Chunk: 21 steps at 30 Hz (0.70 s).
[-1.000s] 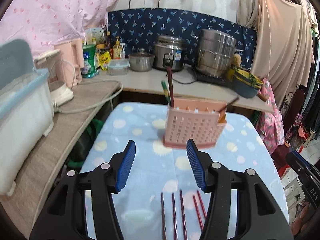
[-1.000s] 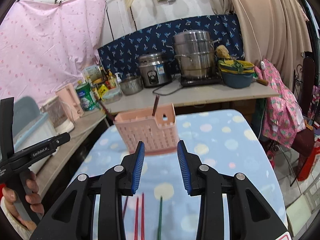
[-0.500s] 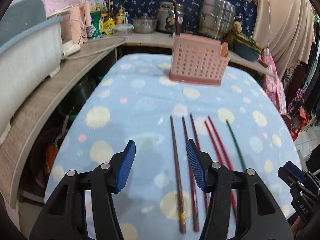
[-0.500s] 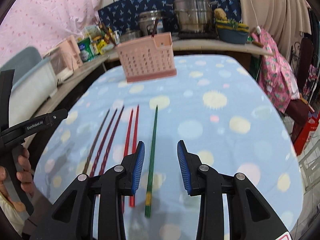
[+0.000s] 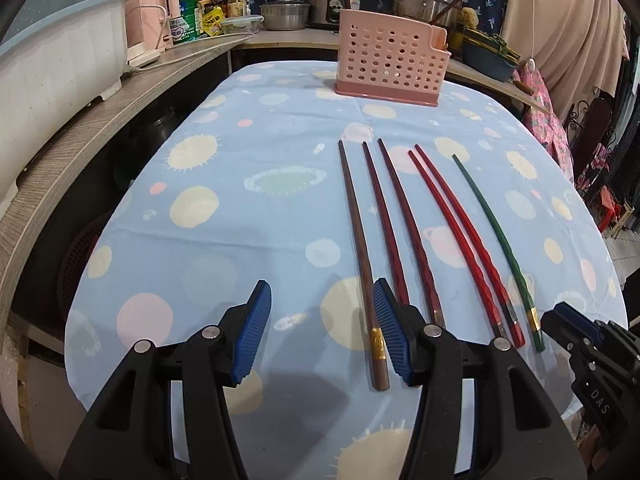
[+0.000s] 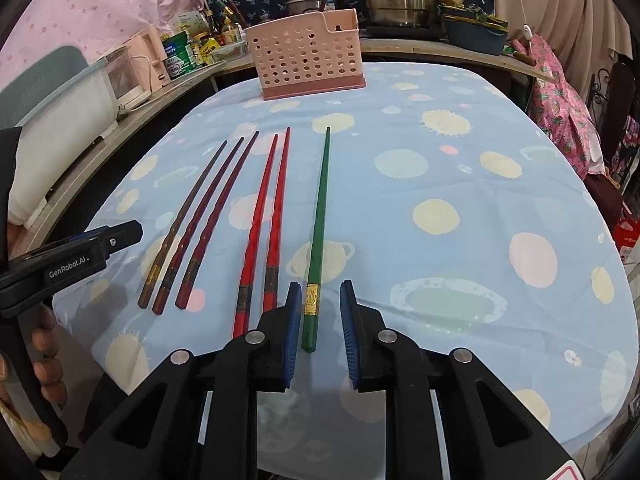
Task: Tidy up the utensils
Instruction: 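Move both open tools back over the remaining chopsticks, then grasp the brown chopstick with the left tool while the right tool grasps the green chopstick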
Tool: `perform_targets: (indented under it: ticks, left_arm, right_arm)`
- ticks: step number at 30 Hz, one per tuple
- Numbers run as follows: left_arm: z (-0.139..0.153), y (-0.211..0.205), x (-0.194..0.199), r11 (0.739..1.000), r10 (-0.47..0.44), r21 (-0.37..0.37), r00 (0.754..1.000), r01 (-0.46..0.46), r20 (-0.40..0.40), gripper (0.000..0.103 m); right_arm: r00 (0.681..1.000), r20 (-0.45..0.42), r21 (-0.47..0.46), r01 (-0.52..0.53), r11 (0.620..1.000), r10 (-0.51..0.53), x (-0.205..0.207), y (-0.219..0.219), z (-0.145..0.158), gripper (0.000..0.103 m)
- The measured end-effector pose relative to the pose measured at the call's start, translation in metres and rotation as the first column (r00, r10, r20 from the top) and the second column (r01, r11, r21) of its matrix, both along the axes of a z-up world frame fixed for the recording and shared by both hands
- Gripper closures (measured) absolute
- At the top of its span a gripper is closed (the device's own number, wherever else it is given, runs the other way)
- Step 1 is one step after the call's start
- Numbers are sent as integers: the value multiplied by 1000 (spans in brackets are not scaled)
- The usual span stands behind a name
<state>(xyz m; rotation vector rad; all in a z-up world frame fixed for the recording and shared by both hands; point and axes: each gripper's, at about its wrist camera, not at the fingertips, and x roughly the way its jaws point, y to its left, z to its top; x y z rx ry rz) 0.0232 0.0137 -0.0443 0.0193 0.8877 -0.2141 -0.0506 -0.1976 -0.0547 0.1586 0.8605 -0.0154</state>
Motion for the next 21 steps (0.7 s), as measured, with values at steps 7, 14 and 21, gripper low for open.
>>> perform_targets:
  ticks: [7,14,21]
  left_arm:
    - [-6,0,-5,1000,-3,11,1000,4,-2,53]
    - [-14,-5,-8,999,-2,49,1000,2,-11,53]
    - [-17,-10,-7,997,-3,73,1000,4,-9,52]
  right_arm:
    - [1000,-21,-27,-15,1000,14,1,15,-9,92]
    - [1000,-7,-28,18,999,-18,-2,15,-13,96]
    - [998,18,-26,52,998,-52,-4,16,-15,96]
